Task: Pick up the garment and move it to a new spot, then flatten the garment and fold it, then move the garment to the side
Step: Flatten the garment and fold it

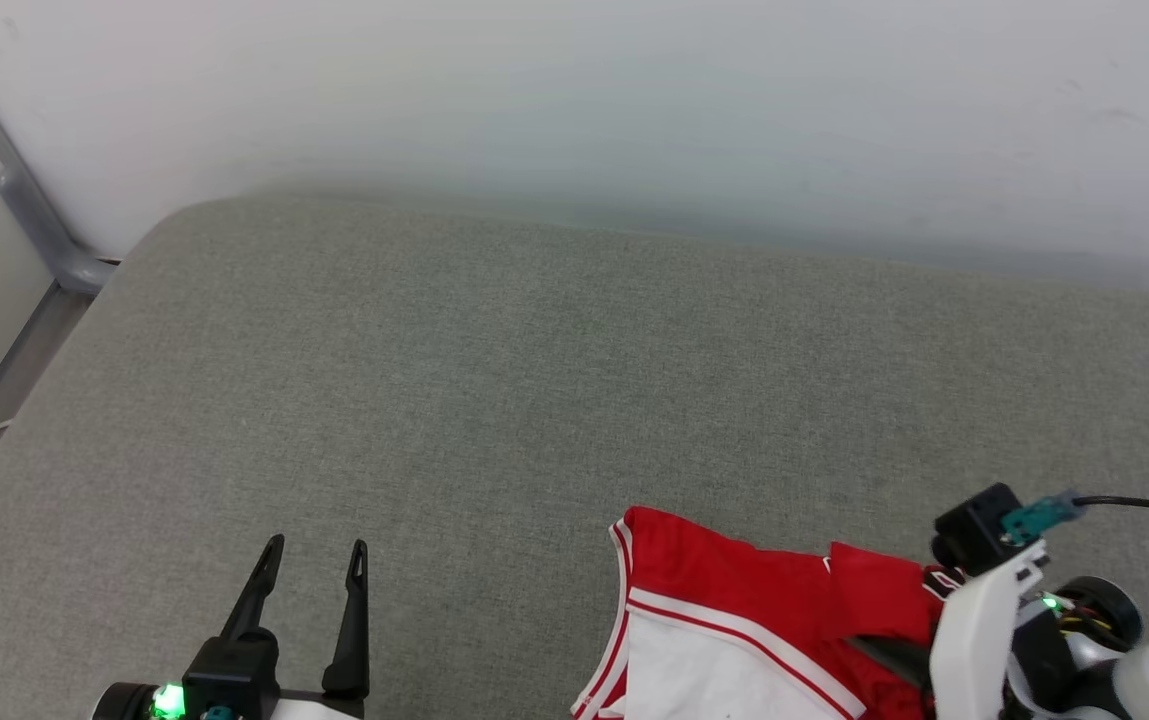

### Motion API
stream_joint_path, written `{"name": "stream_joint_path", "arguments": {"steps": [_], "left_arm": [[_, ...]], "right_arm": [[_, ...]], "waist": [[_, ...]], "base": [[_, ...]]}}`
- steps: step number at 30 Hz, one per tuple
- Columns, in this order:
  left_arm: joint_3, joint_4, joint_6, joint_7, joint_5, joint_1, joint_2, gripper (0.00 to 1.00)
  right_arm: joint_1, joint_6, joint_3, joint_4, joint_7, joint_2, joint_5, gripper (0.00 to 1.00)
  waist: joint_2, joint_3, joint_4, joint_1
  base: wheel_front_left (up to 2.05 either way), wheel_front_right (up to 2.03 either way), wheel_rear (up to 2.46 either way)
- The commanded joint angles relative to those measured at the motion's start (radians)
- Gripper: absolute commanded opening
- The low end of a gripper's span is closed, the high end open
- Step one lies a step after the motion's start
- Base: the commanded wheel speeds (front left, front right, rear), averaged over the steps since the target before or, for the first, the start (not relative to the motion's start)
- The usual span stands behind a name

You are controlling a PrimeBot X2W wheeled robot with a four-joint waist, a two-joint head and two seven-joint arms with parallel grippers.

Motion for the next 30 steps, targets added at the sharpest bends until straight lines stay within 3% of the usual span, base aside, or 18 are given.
{"name": "stream_joint_path", "arguments": {"steps": [1, 8, 16, 25, 26, 27, 28, 29, 30], "left_arm": [[0.0, 0.001, -0.005, -0.005, 0.007, -0.017, 0.0, 1.0], [0.001, 0.007, -0.008, -0.005, 0.008, -0.038, -0.006, 1.0], [-0.008, 0.007, -0.014, -0.005, 0.009, -0.064, -0.015, 1.0], [-0.008, 0.014, -0.01, -0.005, 0.008, -0.07, -0.023, 1.0], [-0.007, 0.014, -0.009, -0.005, 0.008, -0.066, -0.023, 1.0], [-0.006, 0.015, -0.009, -0.005, 0.008, -0.059, -0.023, 1.0], [-0.004, 0.016, -0.009, -0.005, 0.009, -0.052, -0.024, 1.0], [-0.002, 0.016, -0.009, -0.005, 0.009, -0.046, -0.023, 1.0], [-0.001, 0.016, -0.009, -0.005, 0.009, -0.041, -0.023, 1.0]], "right_arm": [[-0.032, -0.001, 0.026, 0.008, 0.0, 0.019, -0.008, 0.0], [-0.174, -0.001, 0.182, 0.088, -0.027, 0.114, -0.047, 0.0], [-0.305, -0.001, 0.285, 0.296, -0.104, 0.223, -0.111, 0.0], [-0.345, -0.001, 0.381, 0.504, -0.155, 0.274, -0.125, 0.0], [-0.349, -0.001, 0.381, 0.508, -0.175, 0.274, -0.122, 0.06], [-0.35, -0.001, 0.381, 0.507, -0.195, 0.27, -0.121, 0.37], [-0.35, -0.001, 0.381, 0.499, -0.217, 0.263, -0.118, 0.82], [-0.348, -0.001, 0.378, 0.485, -0.242, 0.257, -0.116, 1.0], [-0.34, -0.001, 0.371, 0.471, -0.263, 0.249, -0.107, 1.0]], "waist": [[0.0, 0.006, 0.004, 0.0], [0.0, 0.031, 0.015, 0.0], [0.0, 0.063, 0.039, 0.0], [0.0, 0.072, 0.054, 0.0], [0.0, 0.067, 0.052, 0.0], [0.0, 0.062, 0.05, 0.0], [0.0, 0.056, 0.048, 0.0], [0.0, 0.049, 0.044, 0.0], [0.0, 0.041, 0.041, 0.0]], "base": [[0.0, 0.0, 0.0], [0.0, 0.0, 0.0], [0.0, 0.0, 0.0], [0.0, 0.0, 0.0], [0.0, 0.0, 0.0], [0.0, 0.0, 0.0], [0.0, 0.0, 0.0], [0.0, 0.0, 0.0], [0.0, 0.0, 0.0]]}}
